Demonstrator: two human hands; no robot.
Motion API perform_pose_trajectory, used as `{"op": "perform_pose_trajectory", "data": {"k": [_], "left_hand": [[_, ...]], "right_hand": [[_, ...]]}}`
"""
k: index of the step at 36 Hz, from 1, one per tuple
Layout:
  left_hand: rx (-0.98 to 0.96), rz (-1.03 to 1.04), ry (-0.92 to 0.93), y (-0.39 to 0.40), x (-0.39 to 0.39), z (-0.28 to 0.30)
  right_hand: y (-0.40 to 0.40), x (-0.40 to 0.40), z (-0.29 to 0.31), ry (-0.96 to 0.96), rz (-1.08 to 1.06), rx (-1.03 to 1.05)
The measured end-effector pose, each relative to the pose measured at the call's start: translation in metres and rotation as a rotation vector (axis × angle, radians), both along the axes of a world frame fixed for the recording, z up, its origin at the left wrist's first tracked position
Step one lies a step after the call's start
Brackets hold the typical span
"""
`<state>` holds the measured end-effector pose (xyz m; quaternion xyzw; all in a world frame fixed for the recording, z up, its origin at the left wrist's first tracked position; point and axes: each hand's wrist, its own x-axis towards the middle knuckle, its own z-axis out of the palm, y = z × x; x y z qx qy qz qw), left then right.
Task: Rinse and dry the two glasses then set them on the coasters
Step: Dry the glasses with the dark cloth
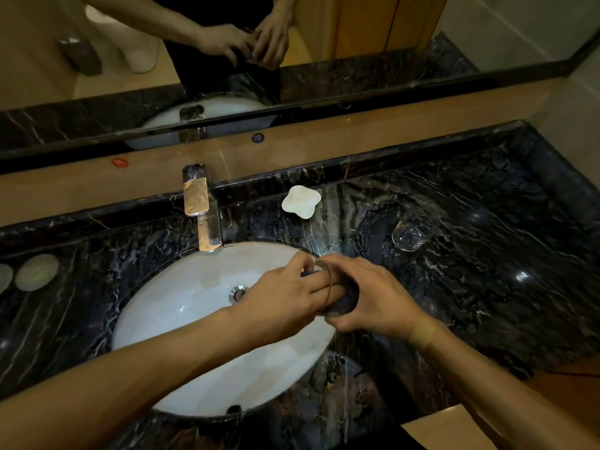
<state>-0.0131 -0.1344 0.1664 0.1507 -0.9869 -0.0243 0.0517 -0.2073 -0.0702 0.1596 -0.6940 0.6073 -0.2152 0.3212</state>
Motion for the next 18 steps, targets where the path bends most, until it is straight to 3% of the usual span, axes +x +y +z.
{"op": "perform_pose_trajectory", "data": {"k": [8,11,14,18], "left_hand": [[0.418,0.326,-0.038,0.010,-0.012,0.010],[0.475,0.326,0.013,0.009,-0.009,0.018],[0.443,0.240,0.013,0.004,0.000,0.021],[0.095,-0.071,-0.077,-0.011,0.007,0.031]], "right_hand": [[0.001,0.011,-0.024,0.239,-0.030,-0.389],[0.001,0.017,-0.026,0.201,-0.068,-0.428],[-0.001,0.019,-0.019,0.027,-0.083,-0.248],[-0.009,0.005,-0.003,-0.401,-0.049,0.193]]}}
